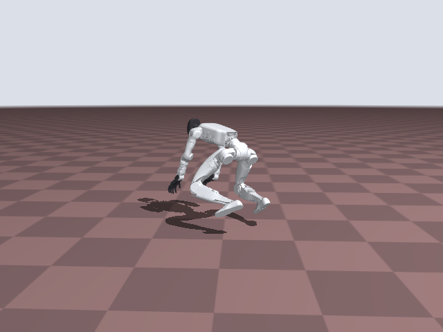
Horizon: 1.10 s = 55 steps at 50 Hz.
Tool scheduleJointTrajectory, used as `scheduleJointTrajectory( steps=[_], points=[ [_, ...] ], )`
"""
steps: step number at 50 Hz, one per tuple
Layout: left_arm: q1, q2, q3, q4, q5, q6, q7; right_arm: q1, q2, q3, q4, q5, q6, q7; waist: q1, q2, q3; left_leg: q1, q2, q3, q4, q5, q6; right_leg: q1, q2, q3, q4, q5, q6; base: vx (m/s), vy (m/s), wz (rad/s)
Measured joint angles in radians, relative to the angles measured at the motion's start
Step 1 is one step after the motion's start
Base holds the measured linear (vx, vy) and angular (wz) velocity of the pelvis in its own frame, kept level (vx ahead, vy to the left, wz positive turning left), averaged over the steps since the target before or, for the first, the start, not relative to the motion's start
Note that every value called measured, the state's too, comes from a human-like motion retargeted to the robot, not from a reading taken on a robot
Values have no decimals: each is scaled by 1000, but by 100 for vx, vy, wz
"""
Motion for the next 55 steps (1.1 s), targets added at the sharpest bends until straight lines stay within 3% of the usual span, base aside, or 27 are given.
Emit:
scheduleJointTrajectory(
  steps=[3,6,12,20,33,44,50,55],
  points=[
    [-16,22,-23,19,-44,-4,-9,-55,3,38,25,24,-50,47,5,-1,0,-158,47,14,-20,33,-23,-163,-64,-30,-12,0,-8,-24,0,-63],
    [44,33,-52,35,-97,-12,-20,-37,25,77,31,69,-112,112,18,31,0,-263,99,-22,-47,44,-62,-178,-147,-111,-75,-1,-26,-30,3,-90],
    [161,37,-107,32,-196,-39,-54,51,36,138,23,186,-185,239,32,29,0,-280,191,13,-37,-26,-107,-178,-306,-173,-87,-1,-31,-35,4,-33],
    [217,41,-160,11,-227,-58,-111,89,38,176,7,295,-207,327,-13,12,0,-280,124,27,-63,-11,-132,-178,-403,-203,-73,-1,1,-17,-1,35],
    [164,54,-203,10,-52,-9,-167,57,14,189,-6,285,-207,393,-53,7,0,-280,-11,143,-349,282,-114,-178,-454,-329,-291,49,-33,-7,-6,32],
    [137,64,-219,-29,58,-5,-200,28,-12,188,-85,263,-208,427,-64,23,0,-280,-94,243,-647,571,-48,-178,-438,-436,-560,270,-11,-15,1,-8],
    [175,41,-173,-80,24,-17,-231,64,-54,163,-135,285,-196,489,-29,68,0,-280,-152,228,-748,698,-68,-115,-386,-487,-679,358,1,-7,1,-46],
    [326,0,-112,-144,-15,-19,-271,218,-72,132,-170,319,-174,557,14,104,-126,-279,-192,200,-767,698,-86,-72,-313,-502,-763,392,-4,2,2,-75]
  ],
)
